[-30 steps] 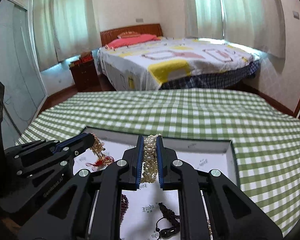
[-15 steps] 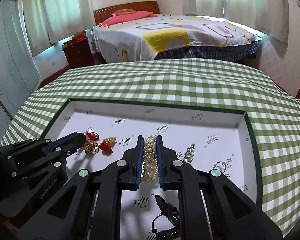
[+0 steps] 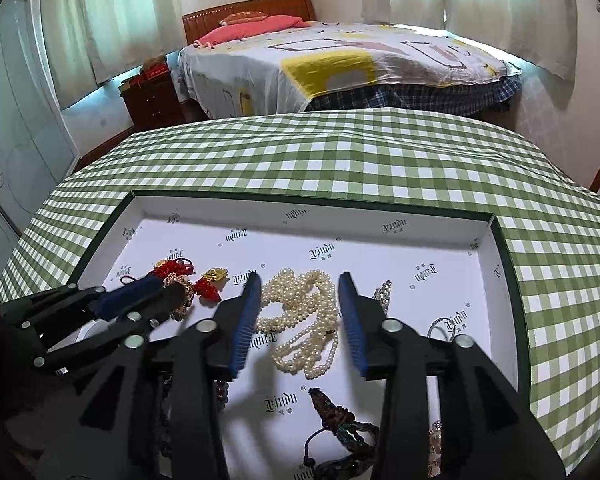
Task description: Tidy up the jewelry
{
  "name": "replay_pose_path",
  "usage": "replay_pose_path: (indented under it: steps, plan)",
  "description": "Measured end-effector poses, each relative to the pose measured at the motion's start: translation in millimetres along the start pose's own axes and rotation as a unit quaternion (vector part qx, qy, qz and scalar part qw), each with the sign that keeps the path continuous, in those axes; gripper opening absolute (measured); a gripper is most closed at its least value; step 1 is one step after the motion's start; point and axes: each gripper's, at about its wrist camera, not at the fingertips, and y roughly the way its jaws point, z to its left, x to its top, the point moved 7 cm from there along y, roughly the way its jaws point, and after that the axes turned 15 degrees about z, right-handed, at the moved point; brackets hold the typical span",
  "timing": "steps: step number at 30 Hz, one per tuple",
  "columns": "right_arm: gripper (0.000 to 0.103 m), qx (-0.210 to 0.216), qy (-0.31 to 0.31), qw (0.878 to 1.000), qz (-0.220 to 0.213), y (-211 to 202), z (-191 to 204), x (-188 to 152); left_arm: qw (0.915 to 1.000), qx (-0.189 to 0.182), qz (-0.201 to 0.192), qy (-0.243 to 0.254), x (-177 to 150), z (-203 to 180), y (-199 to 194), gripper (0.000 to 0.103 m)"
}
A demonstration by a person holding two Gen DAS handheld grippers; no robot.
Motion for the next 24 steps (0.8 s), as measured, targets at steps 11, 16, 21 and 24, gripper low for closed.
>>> replay_pose_path:
  steps: [11,16,21,24]
  plan:
    - [0.065,-0.015,0.009,1.0,-0.018,-21,-11,-12,0.9994,0.015,-0.029,-0.009,-1,9,-18,0.065]
    - [0.068,-0.014,0.018,0.999,-0.026,-40,-16,-26,0.9982,0.03,-0.052,-0.003,-14,4,-39,0.073]
    - [0.073,-0.015,0.026,0.999,-0.039,-67,-17,-47,0.9974,0.021,-0.068,-0.011,-33,5,-66,0.075]
    - [0.074,-0.017,0.024,0.999,-0.045,-84,-16,-59,0.9964,0.029,-0.079,-0.011,-46,4,-86,0.077]
